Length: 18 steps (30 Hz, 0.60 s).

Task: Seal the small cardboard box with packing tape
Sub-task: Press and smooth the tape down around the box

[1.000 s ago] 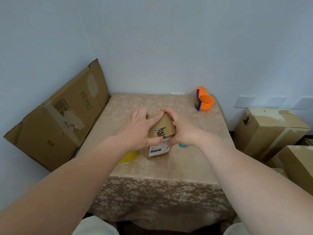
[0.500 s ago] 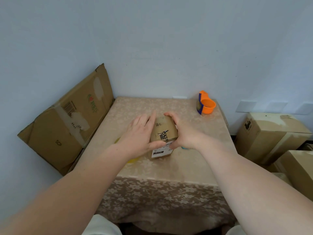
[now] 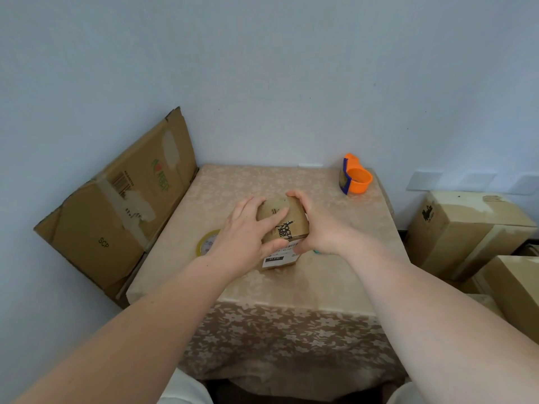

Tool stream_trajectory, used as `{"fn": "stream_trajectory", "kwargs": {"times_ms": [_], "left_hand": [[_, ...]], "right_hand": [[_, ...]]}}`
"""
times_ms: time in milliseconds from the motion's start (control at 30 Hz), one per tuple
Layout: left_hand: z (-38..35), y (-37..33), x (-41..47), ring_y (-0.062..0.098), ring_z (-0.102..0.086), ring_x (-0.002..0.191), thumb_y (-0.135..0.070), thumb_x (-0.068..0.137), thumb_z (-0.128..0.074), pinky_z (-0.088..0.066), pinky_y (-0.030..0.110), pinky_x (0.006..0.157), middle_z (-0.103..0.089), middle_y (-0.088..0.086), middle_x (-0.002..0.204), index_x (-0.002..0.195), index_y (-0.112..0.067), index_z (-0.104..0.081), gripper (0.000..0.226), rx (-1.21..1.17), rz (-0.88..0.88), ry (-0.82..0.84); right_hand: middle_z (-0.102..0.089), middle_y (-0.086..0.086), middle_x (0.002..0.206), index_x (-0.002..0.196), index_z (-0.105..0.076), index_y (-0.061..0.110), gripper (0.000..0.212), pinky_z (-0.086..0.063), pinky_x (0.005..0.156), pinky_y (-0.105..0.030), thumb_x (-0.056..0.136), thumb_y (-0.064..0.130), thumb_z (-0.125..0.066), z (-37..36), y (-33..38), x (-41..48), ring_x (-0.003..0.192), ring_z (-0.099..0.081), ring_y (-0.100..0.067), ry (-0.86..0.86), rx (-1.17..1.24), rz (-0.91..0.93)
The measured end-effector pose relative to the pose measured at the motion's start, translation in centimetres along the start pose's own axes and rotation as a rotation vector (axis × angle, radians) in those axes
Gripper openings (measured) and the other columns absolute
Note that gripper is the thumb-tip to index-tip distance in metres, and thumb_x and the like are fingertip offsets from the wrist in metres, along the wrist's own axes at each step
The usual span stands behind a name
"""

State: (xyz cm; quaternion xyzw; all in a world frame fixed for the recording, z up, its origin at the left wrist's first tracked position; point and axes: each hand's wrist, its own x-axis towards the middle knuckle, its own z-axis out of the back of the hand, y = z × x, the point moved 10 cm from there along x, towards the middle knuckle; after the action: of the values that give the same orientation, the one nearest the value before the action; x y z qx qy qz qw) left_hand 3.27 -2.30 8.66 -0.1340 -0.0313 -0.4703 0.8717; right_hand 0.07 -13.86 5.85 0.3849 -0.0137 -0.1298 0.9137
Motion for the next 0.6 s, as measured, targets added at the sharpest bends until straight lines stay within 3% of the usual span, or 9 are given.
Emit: {"fn": "stream_trajectory", "kwargs": {"times_ms": [133,233,400,600], "left_hand": [[0.4,-0.3,0.2,0.024,-0.017,0.135,-0.059,0.082,-0.052,-0.017,0.040,0.114,-0.025,0.006,0.145,0.141,-0.049,-0.024,0.066,0.015,-0.005,0.057],[0.4,0.2,0.6,0.025,-0.025,0.130,-0.065,0.076,-0.055,-0.024,0.040,0.112,-0.030,0.006,0.138,0.148,-0.034,-0.006,0.092,0.053,0.025,0.089],[0.3,0.0,1.2,0.026,-0.029,0.123,-0.069,0.072,-0.055,-0.028,0.040,0.109,-0.032,0.007,0.129,0.149,-0.021,-0.005,0.103,0.109,0.046,0.083],[0.4,-0.7,1.5,0.025,-0.030,0.114,-0.069,0.074,-0.052,-0.027,0.037,0.104,-0.031,0.008,0.118,0.148,-0.029,-0.013,0.093,0.133,0.028,0.060]], "right_hand": [[-0.052,0.004,0.121,0.138,-0.022,0.039,0.113,-0.055,0.076,-0.038,0.051,0.001,-0.084,-0.3,0.0,-0.2,0.104,-0.058,-0.024,0.000,0.019,-0.011],[-0.052,0.001,0.125,0.136,-0.022,0.041,0.114,-0.054,0.085,-0.044,0.049,0.003,-0.084,-0.5,0.1,-0.1,0.107,-0.057,-0.024,-0.003,0.019,0.004],[-0.054,0.000,0.119,0.135,-0.021,0.042,0.111,-0.055,0.081,-0.044,0.051,0.003,-0.083,-0.4,0.1,-0.2,0.101,-0.059,-0.024,-0.001,-0.003,0.001],[-0.056,-0.001,0.114,0.136,-0.020,0.044,0.113,-0.055,0.080,-0.044,0.052,0.002,-0.082,-0.3,-0.2,-0.2,0.099,-0.059,-0.025,-0.004,0.011,-0.018]]}}
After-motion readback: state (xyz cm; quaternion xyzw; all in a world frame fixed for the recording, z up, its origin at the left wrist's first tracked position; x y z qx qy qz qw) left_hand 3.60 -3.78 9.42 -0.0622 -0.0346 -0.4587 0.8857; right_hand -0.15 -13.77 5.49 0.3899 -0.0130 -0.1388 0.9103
